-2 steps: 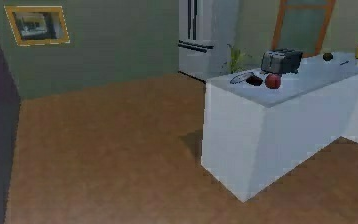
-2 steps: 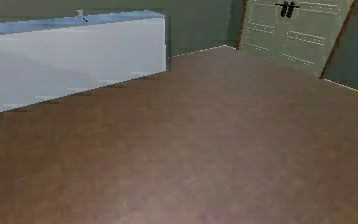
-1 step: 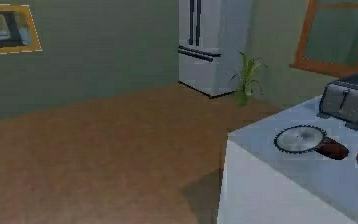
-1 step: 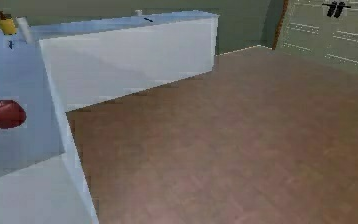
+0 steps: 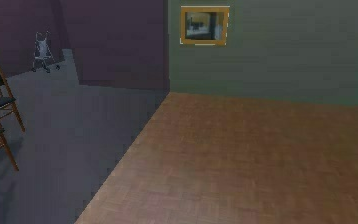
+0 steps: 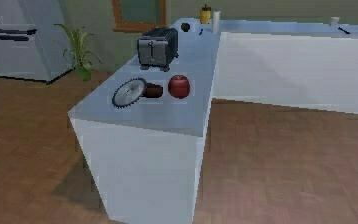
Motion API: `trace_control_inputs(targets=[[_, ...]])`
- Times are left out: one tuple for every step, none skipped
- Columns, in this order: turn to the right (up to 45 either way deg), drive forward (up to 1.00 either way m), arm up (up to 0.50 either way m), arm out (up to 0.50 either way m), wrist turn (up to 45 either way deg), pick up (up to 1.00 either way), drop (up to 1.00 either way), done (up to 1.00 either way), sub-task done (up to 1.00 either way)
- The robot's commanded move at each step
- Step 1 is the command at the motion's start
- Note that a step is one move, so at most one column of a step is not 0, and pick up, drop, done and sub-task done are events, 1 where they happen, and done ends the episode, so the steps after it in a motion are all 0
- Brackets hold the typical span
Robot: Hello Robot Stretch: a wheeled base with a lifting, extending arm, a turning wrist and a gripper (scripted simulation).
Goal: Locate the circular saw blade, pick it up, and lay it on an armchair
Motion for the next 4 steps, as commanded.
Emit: trace_control_inputs(targets=[[-9.0,0.00,0.00,0.00,0.0,0.00,0.00,0.00,0.00],[0.0,0.00,0.50,0.00,0.0,0.00,0.00,0.00,0.00],[0.0,0.00,0.38,0.00,0.0,0.00,0.00,0.00,0.00],[0.0,0.00,0.00,0.48,0.0,0.00,0.00,0.00,0.00]])
